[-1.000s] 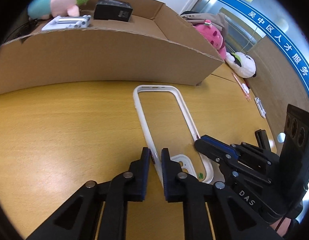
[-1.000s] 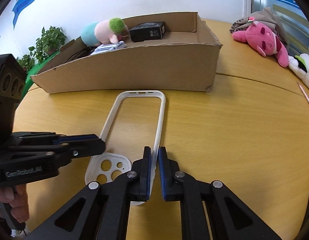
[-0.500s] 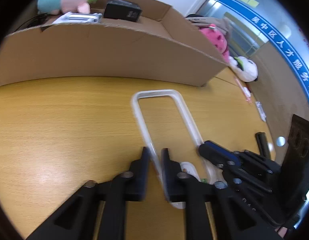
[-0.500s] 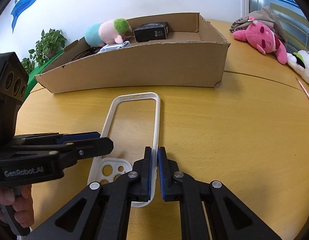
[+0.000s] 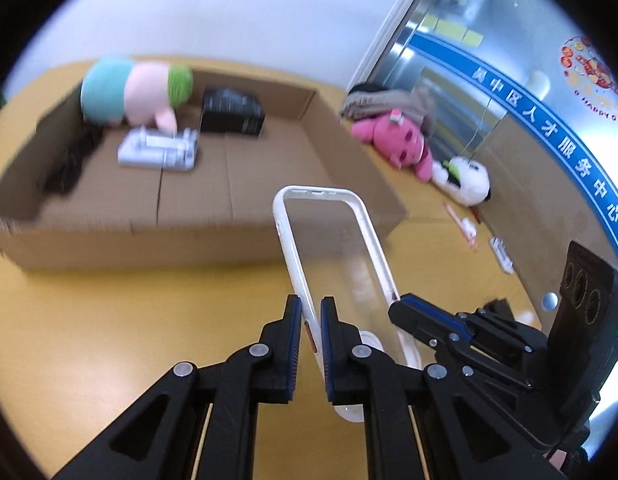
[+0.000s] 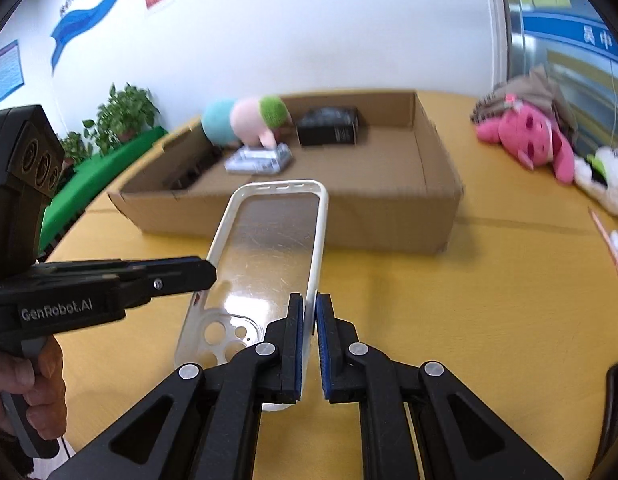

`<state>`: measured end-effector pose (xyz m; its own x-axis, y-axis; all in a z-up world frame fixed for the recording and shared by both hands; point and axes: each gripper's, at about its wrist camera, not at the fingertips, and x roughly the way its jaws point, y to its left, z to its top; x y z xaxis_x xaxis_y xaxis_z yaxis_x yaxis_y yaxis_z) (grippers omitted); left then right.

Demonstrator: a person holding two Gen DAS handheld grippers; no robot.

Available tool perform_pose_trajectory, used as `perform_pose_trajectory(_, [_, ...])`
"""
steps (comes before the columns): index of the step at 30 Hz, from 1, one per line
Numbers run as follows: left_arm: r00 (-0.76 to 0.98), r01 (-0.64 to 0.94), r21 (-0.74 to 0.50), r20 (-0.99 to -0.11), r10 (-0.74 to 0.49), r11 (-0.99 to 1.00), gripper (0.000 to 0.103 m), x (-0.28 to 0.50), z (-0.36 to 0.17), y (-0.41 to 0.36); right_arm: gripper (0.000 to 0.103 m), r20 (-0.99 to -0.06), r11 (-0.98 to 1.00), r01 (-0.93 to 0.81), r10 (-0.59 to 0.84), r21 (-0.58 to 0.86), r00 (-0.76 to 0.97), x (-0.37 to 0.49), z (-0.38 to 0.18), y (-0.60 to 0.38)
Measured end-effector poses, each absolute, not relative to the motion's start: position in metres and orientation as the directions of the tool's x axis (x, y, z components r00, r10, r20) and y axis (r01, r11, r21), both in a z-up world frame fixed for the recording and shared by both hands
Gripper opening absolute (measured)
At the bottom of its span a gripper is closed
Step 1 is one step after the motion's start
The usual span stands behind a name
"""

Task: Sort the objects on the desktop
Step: 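Lift the phone case with the right gripper and carry it over the box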

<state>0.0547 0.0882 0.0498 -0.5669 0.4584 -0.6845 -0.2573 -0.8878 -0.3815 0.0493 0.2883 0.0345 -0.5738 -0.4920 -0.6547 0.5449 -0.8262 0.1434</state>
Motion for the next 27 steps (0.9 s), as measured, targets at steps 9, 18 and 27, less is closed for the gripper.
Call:
perform_pose_trajectory(9, [-0.604,-0.304,-0.315,-0.666,0.438,-0.899,0.009,-0.006,0.092,0.09,0.007,-0.588,-0.816,0.555,-0.53,0.158,-0.611,-0.005,0.073,0.276])
perform_pose_trajectory(18, [-0.551,-0.292,-0.346,-0.701,0.452,-0.892,0.009,-0.108,0.09,0.093,0.007,-0.611,-0.819,0.539,-0.533,0.199,-0.585,-0.109,0.085,0.26])
perform_pose_trajectory(27, [-0.408,-0.265,-0.379,-0.789,0.46,-0.887,0.009,-0.194,0.036,0.121,0.007,-0.736,-0.875,0.441,-0.431,0.198,-0.523,-0.193,0.037,0.258])
